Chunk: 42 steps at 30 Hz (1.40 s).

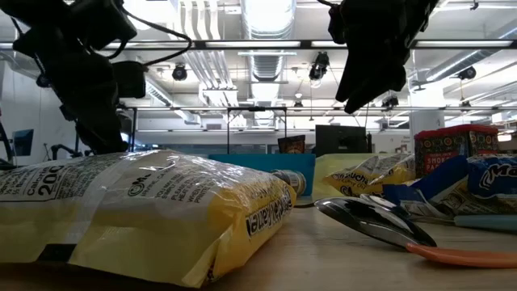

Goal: Pick & Place Food Item
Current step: Put the white seasoning bottle into the blue bin

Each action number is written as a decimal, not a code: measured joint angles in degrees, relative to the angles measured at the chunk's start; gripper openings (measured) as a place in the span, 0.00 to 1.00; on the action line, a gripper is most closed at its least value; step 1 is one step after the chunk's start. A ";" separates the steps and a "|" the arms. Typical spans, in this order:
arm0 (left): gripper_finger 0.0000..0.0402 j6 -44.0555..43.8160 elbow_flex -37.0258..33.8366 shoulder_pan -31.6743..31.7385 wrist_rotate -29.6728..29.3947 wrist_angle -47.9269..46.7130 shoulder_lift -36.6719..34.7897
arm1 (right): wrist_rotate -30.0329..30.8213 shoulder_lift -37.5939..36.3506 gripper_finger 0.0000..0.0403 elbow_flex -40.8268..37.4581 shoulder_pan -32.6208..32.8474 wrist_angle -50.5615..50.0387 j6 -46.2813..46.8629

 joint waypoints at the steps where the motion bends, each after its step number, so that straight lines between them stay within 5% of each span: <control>1: 0.99 0.02 0.00 0.00 -0.18 0.13 0.53 | 0.00 0.00 0.57 0.00 0.00 0.00 -0.15; 12: 0.89 4.22 0.00 0.00 -3.34 1.60 4.99 | 0.01 -0.02 0.57 0.00 0.00 0.27 -0.43; 42: 0.89 15.30 0.00 0.04 -6.75 13.91 14.51 | 0.03 -0.02 0.57 0.00 0.00 2.82 -1.74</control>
